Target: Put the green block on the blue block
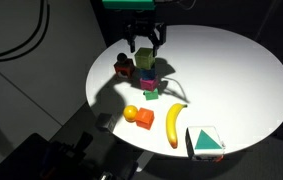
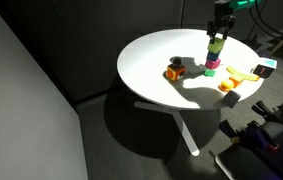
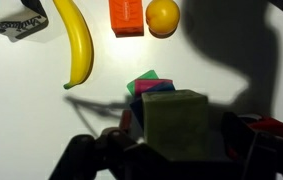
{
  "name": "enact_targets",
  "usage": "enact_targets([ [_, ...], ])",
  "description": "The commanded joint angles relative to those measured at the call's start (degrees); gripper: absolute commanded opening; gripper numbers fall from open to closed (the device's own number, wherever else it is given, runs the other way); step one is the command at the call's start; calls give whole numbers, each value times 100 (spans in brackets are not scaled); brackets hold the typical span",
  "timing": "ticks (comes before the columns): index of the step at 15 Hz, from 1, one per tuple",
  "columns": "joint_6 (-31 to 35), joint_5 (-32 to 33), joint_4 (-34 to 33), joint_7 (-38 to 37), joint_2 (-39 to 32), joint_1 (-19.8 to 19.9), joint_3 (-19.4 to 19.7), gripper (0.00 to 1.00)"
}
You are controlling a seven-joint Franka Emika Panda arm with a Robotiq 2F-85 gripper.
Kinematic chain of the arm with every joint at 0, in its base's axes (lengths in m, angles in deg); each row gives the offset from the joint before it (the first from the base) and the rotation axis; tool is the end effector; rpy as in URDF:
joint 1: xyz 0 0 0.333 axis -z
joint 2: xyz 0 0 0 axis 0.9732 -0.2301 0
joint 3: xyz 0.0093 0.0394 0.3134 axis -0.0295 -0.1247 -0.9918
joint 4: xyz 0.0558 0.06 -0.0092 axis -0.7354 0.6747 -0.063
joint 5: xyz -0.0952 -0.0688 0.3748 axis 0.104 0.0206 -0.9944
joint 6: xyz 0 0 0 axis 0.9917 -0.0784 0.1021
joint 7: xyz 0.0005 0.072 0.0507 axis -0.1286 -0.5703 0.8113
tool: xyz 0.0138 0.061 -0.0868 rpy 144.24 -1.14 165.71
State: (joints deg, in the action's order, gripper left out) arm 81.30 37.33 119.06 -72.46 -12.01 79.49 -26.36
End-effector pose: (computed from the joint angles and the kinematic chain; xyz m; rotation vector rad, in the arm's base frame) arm 0.5993 -0.0595 0.3151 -3.1122 0.0160 0.3287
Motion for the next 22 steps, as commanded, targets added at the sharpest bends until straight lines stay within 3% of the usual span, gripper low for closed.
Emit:
enact_targets([
  [1,-226,-54,-189,-122,-39,46,-34,100],
  [15,212,29,591,-94,795,-74,-150,100],
  [22,458,13,1251,-531,1467,-151,-176,100],
])
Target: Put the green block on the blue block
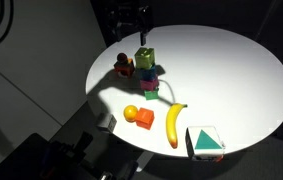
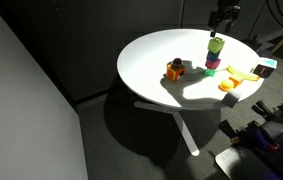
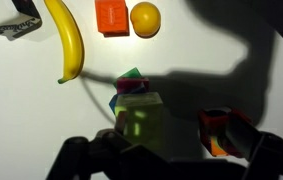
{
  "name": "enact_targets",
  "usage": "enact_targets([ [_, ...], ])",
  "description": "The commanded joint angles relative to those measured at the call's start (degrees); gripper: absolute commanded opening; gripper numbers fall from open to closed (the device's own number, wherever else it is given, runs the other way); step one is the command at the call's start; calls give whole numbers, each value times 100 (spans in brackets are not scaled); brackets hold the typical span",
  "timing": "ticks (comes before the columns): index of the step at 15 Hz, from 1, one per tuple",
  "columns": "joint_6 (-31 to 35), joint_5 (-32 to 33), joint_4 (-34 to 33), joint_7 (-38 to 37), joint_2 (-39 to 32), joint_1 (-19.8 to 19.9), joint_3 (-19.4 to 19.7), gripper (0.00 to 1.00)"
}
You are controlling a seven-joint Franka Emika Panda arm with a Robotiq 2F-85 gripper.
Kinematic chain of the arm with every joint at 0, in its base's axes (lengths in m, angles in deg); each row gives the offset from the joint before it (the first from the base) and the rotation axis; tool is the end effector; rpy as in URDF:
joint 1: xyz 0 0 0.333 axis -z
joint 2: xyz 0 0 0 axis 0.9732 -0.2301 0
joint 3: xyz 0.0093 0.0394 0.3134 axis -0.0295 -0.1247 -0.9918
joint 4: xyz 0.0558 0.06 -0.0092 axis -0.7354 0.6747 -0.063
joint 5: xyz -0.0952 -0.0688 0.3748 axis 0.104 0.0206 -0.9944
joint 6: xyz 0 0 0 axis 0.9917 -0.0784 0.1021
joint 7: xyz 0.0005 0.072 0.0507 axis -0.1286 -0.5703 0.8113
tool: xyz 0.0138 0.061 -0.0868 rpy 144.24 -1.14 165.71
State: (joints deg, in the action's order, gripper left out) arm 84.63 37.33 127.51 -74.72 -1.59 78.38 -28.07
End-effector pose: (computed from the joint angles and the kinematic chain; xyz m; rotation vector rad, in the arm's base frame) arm 0.5661 -0.0293 0.3622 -3.1242 0.0027 0.1847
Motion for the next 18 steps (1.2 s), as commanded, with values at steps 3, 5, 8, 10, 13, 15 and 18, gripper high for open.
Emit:
enact_targets([
  [3,21,107,635,-614,701,-90,-21,100],
  [5,-18,178,788,-803,872,-119,-40,100],
  [8,-180,302,978,-1106,1121,-149,-81,100],
  [10,-366,363,1081,-1310,1291,-151,-121,100],
  [13,-601,378,1219,-1491,1555,-143,-171,100],
  [15,-689,360,1300,-1516,1734,-136,-195,100],
  [18,-762,353,1446,-1485,2046,-123,-220,100],
])
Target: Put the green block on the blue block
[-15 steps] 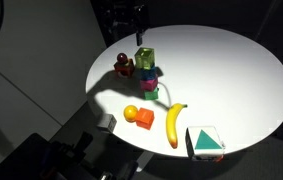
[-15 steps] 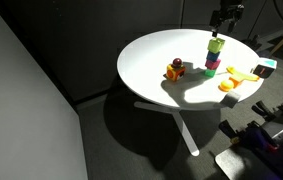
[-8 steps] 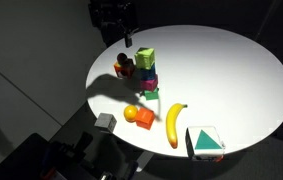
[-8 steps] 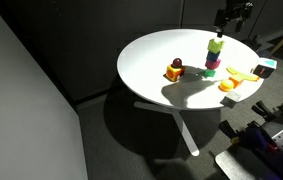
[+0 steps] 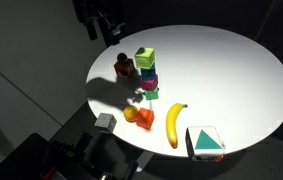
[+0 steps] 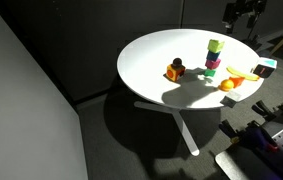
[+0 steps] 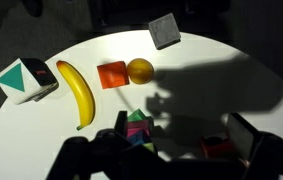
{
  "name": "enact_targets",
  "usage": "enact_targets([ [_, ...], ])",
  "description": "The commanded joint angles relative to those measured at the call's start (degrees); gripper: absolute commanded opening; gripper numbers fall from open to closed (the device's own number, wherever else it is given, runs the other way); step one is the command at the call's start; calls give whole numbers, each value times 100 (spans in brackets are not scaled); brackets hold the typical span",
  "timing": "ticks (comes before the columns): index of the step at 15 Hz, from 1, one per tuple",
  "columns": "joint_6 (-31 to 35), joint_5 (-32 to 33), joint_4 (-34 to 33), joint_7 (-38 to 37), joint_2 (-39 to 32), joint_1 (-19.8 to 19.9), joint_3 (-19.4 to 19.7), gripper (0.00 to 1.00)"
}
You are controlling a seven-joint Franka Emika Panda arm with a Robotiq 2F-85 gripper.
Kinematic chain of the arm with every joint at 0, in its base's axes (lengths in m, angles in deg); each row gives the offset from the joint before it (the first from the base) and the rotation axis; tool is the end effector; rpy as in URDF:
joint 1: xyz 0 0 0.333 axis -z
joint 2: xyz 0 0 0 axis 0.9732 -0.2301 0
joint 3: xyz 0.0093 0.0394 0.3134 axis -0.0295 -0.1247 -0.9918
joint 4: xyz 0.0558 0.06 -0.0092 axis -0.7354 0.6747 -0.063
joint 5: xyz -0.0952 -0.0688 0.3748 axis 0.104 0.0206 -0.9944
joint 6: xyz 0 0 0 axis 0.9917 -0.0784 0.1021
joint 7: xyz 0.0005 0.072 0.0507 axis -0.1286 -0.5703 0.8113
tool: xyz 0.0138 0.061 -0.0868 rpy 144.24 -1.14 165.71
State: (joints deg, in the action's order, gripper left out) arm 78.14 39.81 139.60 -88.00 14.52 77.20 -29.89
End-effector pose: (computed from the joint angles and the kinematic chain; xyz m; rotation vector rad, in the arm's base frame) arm 0.4835 -0.0025 0.4093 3.0778 -0.2485 -0.2453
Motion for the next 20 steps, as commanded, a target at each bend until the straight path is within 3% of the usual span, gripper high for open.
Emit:
enact_targets([
  [1,-101,104,297,-134,549,0,-43,100],
  [20,-108,-15,1143,127,2246,37,-60,100],
])
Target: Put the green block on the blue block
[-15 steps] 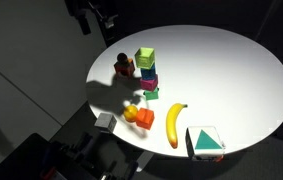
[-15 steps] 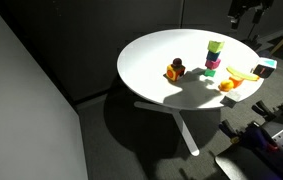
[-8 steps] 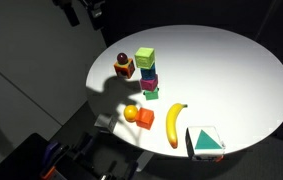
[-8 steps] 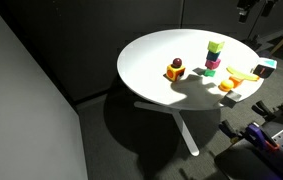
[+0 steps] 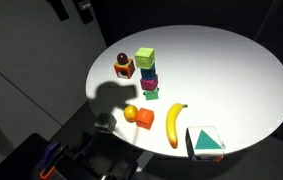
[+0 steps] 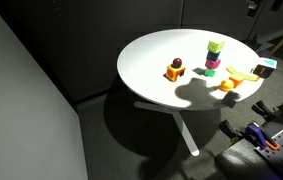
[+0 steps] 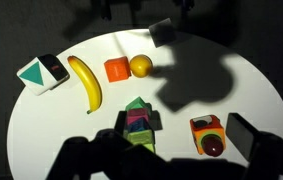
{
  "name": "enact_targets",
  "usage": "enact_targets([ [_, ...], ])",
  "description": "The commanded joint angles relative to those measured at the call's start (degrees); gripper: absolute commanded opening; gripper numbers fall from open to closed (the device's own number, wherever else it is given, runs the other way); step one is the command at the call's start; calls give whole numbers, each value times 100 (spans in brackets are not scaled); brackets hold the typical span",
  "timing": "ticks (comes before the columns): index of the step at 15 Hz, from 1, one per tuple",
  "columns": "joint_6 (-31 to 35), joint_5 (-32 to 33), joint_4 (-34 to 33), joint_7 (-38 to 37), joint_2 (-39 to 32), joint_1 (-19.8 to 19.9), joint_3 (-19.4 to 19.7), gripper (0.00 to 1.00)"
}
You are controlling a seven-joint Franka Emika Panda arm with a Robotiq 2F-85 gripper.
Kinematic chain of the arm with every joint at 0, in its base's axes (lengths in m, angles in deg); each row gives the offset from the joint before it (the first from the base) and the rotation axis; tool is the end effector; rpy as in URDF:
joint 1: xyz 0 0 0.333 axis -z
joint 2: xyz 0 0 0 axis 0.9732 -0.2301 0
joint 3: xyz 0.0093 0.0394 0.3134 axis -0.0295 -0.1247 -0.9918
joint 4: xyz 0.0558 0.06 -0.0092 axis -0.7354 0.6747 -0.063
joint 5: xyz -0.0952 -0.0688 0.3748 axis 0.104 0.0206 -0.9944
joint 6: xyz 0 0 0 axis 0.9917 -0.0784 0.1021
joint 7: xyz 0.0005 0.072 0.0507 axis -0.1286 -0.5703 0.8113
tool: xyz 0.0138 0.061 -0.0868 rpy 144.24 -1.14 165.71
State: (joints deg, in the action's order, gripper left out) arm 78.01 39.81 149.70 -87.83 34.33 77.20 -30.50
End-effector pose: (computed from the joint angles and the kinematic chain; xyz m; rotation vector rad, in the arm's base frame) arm 0.4064 0.0022 0.4822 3.0945 -0.2356 0.0136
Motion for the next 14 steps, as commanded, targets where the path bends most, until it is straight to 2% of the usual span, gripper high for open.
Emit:
enact_targets([
  [1,-120,-28,144,129,298,33,9,100],
  [14,-159,-22,141,108,245,39,-31,100],
])
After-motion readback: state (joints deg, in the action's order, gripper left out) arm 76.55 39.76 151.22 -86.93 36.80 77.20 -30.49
